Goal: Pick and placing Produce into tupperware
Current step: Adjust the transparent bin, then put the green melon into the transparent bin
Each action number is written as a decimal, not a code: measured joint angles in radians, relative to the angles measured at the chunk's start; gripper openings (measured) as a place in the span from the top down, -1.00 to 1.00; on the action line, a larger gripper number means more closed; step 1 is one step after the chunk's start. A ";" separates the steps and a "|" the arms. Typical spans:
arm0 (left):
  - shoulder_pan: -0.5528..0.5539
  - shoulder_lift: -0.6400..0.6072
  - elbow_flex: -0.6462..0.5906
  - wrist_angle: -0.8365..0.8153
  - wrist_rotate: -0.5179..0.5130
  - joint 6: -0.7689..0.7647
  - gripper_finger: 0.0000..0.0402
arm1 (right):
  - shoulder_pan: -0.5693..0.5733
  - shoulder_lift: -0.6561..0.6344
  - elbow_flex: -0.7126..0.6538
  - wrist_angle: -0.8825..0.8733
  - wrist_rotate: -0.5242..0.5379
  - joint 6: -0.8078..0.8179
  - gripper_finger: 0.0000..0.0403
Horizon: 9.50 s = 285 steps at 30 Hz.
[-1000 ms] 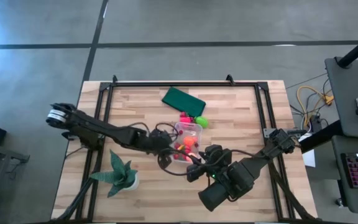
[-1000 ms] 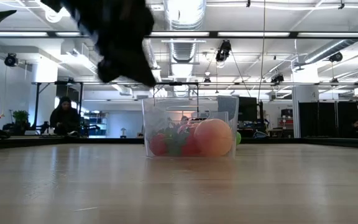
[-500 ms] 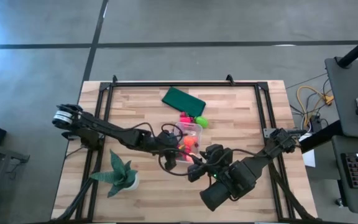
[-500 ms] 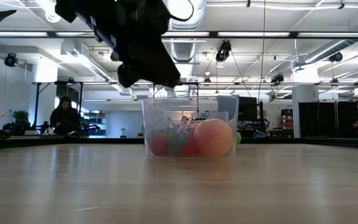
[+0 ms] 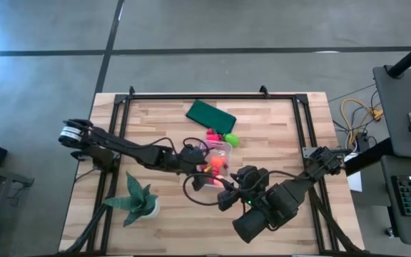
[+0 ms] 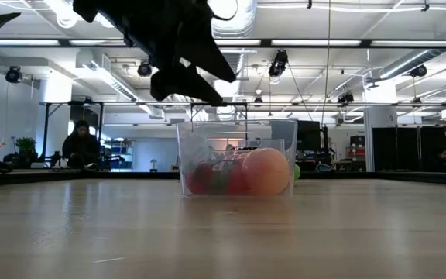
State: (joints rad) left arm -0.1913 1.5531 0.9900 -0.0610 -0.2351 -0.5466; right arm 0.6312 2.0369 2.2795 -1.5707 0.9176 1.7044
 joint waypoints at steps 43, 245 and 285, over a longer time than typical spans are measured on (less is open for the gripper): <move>0.602 -0.311 -0.135 -0.118 0.650 0.394 -0.16 | -0.991 -0.592 -1.103 1.191 -0.940 -1.006 0.58; 0.617 -0.035 0.016 -0.398 0.236 0.246 0.53 | -0.983 -0.174 -1.121 1.051 -0.965 -1.609 -0.49; 0.617 -0.037 0.017 -0.396 0.287 0.212 0.53 | -0.958 -0.408 -1.068 0.981 -0.976 -1.303 -0.19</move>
State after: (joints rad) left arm 0.4255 1.5162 1.0073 -0.4572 0.0517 -0.3347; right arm -0.3265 1.6284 1.2112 -0.5892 -0.0583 0.4010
